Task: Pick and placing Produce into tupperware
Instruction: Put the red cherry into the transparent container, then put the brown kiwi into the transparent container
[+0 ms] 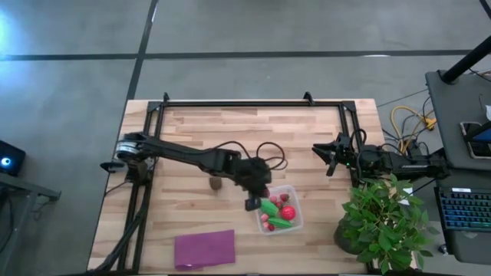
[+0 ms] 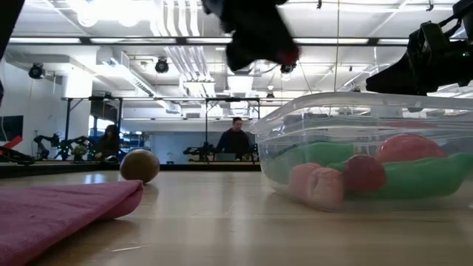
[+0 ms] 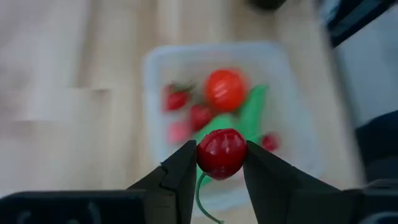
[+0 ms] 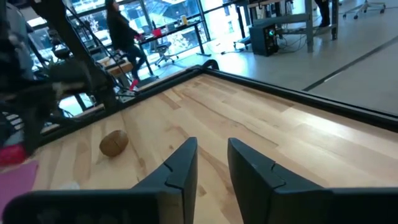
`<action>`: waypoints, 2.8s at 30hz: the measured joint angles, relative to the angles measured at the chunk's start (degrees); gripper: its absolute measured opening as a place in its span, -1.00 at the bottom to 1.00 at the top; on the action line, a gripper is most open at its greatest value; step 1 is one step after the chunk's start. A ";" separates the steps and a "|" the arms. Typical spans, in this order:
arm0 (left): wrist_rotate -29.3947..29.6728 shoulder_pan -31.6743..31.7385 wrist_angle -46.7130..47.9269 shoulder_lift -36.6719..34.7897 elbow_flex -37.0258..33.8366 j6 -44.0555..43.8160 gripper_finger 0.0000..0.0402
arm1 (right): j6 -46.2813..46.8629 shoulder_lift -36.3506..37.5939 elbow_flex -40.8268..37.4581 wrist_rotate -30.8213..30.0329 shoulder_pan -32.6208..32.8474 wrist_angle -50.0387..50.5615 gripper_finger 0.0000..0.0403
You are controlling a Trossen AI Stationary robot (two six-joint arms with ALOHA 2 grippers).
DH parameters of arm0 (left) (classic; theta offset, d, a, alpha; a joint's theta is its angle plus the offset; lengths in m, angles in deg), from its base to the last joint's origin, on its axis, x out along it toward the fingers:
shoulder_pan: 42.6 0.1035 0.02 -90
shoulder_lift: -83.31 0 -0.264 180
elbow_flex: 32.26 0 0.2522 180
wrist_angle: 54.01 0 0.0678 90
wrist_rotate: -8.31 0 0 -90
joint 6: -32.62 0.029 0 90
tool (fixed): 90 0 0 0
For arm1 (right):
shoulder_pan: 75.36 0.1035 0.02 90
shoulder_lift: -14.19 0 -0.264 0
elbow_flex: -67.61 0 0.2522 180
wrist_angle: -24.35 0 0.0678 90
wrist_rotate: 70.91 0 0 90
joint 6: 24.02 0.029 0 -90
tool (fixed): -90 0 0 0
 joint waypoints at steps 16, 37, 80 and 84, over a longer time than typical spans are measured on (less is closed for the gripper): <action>-10.02 0.31 -15.95 11.00 0.95 -16.96 -0.23 | 0.00 0.00 0.00 -0.01 0.01 0.02 -0.65; 11.73 4.06 33.35 -5.03 -1.87 -32.88 0.01 | 0.00 -0.04 -0.02 -0.02 0.01 0.00 -0.64; 10.74 1.52 35.79 -6.05 -9.88 -85.59 0.32 | 0.00 0.00 -0.02 -0.02 0.00 0.01 -0.62; 9.23 1.20 34.84 -6.05 -9.74 -89.43 0.43 | 0.00 0.00 -0.02 -0.02 0.02 0.01 -0.64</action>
